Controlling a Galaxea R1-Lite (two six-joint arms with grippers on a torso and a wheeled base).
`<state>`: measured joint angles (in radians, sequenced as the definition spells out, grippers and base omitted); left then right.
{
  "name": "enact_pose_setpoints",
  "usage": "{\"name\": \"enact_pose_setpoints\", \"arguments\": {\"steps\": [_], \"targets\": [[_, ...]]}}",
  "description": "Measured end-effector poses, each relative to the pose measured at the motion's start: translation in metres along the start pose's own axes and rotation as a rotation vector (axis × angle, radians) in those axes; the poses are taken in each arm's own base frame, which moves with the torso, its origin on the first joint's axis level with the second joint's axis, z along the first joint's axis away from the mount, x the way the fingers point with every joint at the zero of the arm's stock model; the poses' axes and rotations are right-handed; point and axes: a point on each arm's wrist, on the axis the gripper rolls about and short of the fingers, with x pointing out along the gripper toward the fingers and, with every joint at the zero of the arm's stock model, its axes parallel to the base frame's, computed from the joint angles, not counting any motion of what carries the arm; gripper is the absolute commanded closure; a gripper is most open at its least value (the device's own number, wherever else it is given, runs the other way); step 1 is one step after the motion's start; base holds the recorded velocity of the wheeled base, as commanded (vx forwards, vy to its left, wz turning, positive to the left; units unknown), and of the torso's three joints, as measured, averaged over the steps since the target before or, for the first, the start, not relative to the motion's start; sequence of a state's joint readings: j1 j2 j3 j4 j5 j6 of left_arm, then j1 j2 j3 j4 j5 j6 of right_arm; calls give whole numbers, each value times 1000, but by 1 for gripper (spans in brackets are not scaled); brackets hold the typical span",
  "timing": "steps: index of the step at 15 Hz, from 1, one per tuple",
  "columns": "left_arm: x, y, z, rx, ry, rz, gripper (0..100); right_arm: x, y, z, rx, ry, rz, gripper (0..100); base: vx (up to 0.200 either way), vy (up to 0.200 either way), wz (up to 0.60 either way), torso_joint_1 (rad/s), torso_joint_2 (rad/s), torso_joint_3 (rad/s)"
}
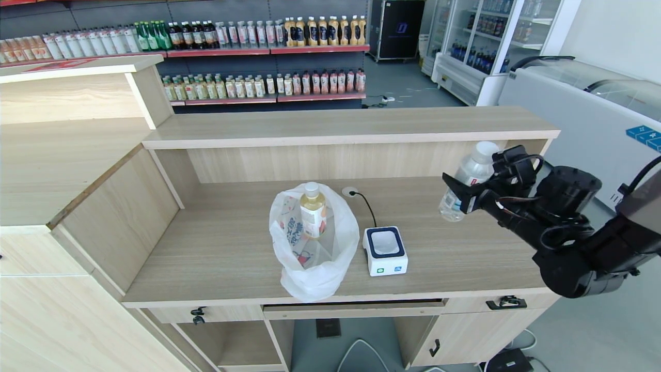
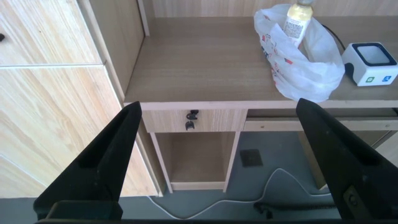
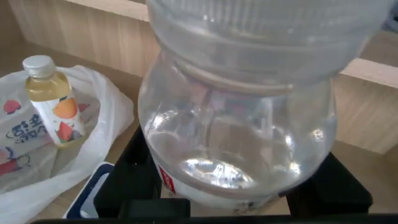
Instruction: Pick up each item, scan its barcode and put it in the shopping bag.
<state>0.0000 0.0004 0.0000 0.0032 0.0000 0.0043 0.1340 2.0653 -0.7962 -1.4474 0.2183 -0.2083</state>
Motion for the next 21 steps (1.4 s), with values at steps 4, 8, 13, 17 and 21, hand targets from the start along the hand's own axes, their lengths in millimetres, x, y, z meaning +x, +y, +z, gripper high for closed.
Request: {"name": "enact_pose_setpoints", "arguments": {"steps": [4,8,13,17,21], "targets": [[0,0,0,0,0,0,0,-30,-7,16,-22,116,-263,100,0,0,0,0,0,0],[0,0,0,0,0,0,0,-42,-21,29,-164,150,-348,100,0,0,0,0,0,0],[0,0,0,0,0,0,0,-49,-17,45,-209,178,-279,100,0,0,600,3,4,0],[0,0,0,0,0,0,0,-45,3,63,-215,126,-209,100,0,0,600,4,4,4],[0,0,0,0,0,0,0,-39,22,67,-113,-3,150,100,0,0,150,2,-1,-1]]}}
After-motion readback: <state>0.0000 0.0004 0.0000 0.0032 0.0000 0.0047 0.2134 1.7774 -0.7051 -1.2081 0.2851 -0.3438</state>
